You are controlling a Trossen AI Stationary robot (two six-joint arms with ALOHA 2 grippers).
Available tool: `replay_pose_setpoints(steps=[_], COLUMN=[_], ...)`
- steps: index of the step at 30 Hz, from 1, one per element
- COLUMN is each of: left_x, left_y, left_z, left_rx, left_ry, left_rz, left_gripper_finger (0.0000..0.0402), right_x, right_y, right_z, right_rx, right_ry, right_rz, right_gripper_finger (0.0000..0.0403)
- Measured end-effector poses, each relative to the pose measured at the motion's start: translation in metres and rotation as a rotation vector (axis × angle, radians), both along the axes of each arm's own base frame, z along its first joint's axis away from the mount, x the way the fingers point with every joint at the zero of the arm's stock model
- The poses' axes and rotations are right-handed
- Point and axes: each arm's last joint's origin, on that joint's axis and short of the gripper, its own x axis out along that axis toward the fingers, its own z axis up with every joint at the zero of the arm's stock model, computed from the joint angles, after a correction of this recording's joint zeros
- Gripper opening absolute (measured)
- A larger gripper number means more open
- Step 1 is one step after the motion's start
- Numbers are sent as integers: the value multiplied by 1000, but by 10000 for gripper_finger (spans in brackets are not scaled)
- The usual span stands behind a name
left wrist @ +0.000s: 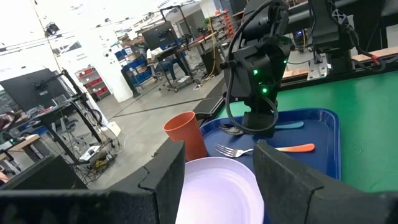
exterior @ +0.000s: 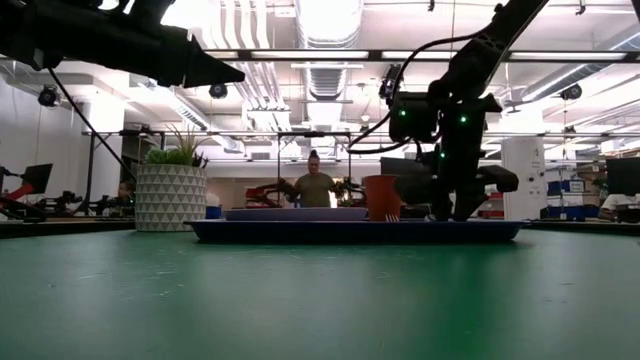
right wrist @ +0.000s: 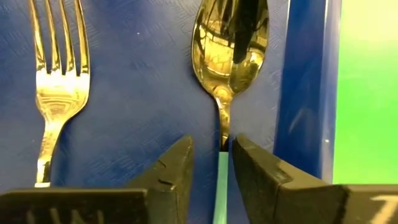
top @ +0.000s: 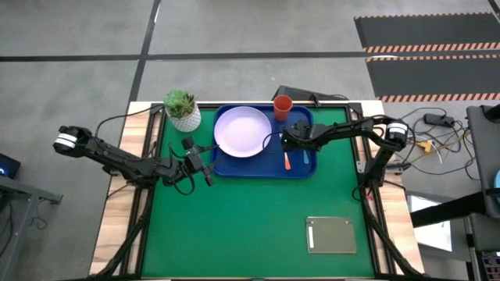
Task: Pick and place plate/cup/fork/spoon on tray
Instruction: Adjust the blue spoon on the blue serving tray
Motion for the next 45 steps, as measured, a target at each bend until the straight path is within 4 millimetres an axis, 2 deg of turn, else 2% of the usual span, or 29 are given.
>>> replay_pose_setpoints(steps=[13,20,30,36,45], left_x=[0,0,0,0,0], left_y=[0,0,0,0,0], left_z=[0,0,0,0,0], left_rx=[0,0,0,0,0], left_ry=[0,0,1,0,0], left_rz=[0,0,0,0,0], left_gripper_finger=[169,169,169,169,169], right_x=[0,0,19,19,17], right_y=[1,1,18,29,29], right_z=[-1,2,22,19,11], right_rx=[13,15,6,6,-12], right_ry=[-33,-77,-190,-186,-170], right_rz=[-48,-111,-84,-100,-140], right_gripper_finger=[14,10,9,9,9])
